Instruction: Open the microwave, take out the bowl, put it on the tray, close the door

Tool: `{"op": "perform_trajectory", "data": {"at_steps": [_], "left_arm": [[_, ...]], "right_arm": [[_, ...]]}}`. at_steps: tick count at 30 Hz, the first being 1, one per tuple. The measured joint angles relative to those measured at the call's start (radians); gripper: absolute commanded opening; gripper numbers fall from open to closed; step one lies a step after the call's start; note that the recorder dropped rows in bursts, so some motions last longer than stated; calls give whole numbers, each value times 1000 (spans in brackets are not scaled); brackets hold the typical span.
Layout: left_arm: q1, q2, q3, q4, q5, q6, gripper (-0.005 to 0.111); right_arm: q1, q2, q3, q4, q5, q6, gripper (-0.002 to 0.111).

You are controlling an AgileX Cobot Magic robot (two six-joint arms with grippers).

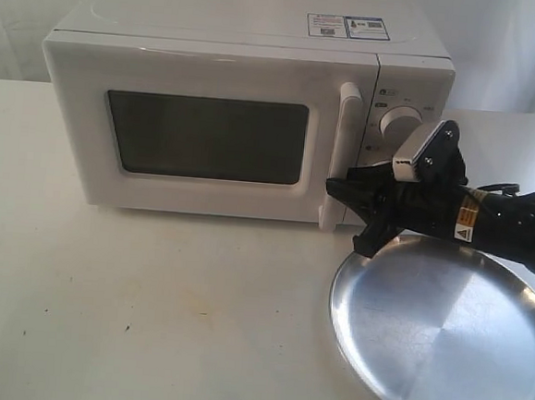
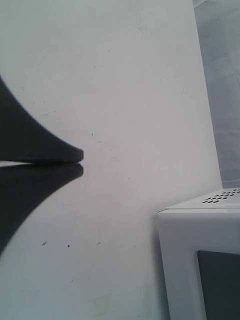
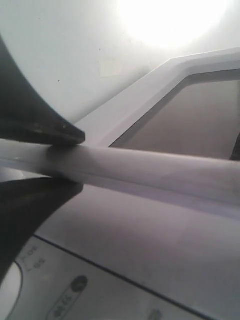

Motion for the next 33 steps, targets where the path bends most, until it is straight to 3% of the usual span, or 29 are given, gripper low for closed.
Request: {"op": "perform_trajectory", "data": {"at_steps": [27, 29, 33], "left_arm": [[0, 0, 0, 0, 0, 0, 0], [0, 0, 0, 0, 0, 0, 0], [0, 0, 0, 0, 0, 0, 0]], "right_arm": [[20, -10, -50, -72, 57, 94, 0], [22, -10, -50, -72, 57, 97, 5], [22, -10, -52, -70, 59, 97, 26]]}}
